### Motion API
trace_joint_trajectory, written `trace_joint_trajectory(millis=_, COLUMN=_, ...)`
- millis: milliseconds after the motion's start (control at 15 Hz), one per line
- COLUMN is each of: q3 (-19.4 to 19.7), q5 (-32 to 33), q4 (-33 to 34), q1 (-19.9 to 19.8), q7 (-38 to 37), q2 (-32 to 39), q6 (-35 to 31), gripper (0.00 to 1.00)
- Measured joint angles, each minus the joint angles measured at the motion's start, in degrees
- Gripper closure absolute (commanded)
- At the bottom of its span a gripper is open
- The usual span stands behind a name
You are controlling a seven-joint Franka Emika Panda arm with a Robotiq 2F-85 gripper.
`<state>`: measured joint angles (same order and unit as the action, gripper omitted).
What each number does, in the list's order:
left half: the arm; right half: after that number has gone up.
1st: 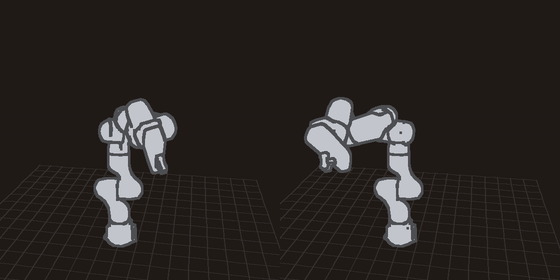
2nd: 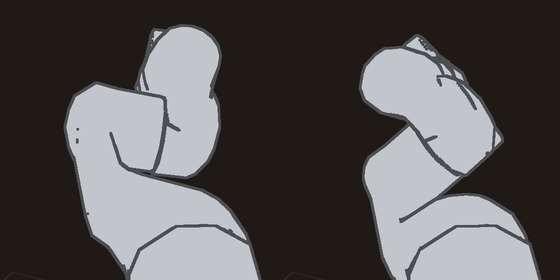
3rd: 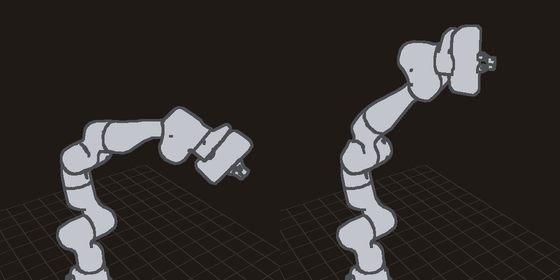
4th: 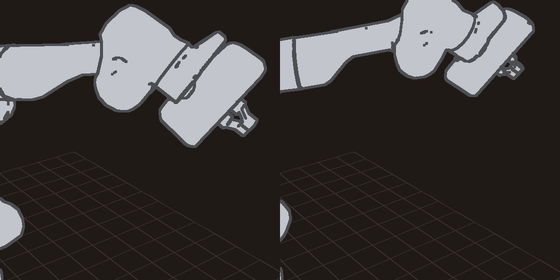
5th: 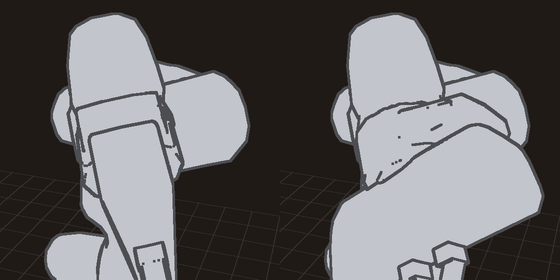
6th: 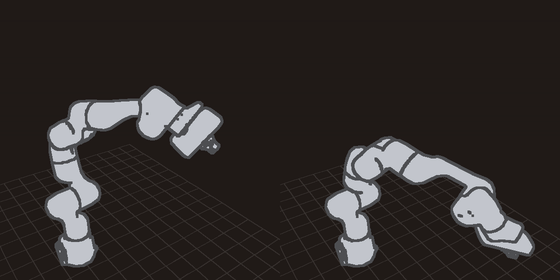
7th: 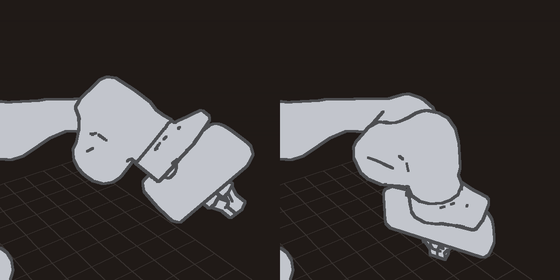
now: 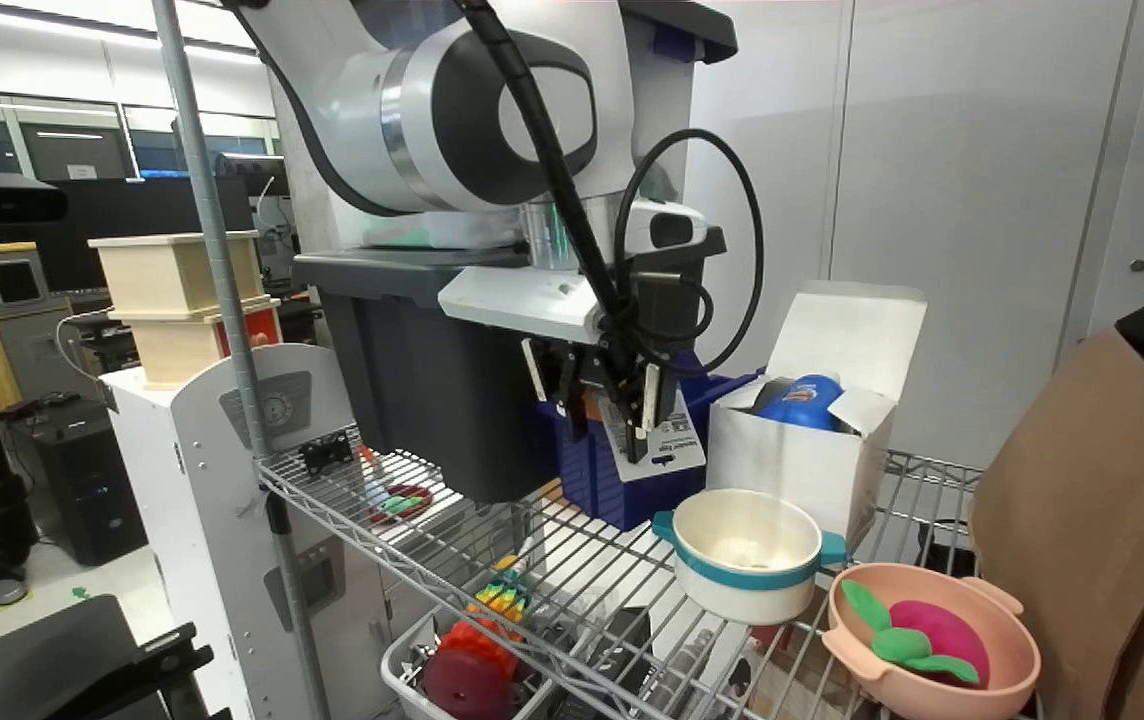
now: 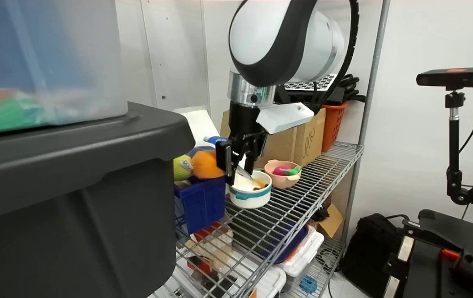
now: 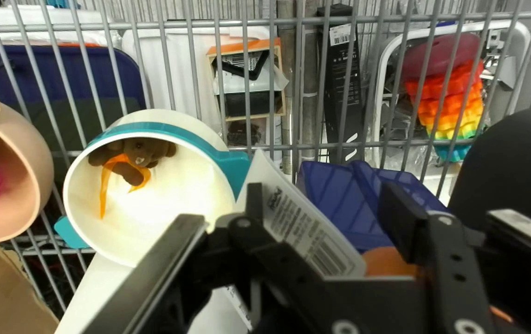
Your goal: Pick up the purple toy from the white bowl and put it in the bowl on the right. Pick up the toy from the blue container and put it in the white bowl.
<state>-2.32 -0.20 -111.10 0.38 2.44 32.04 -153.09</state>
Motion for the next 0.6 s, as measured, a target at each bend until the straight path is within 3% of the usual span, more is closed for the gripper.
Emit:
trace_joint_trajectory(millis=333, q3=0.2, q5=0.0, q4=0.5, q1=-0.3, q7=0.0, q2=-0.1, q6=0.0, gripper=0.99)
trace_joint_trajectory(millis=600, q3=0.1, q5=-0.1, q4=0.4, q1=-0.5, q7=0.0, q2=-1.1, q6=0.0, gripper=1.0)
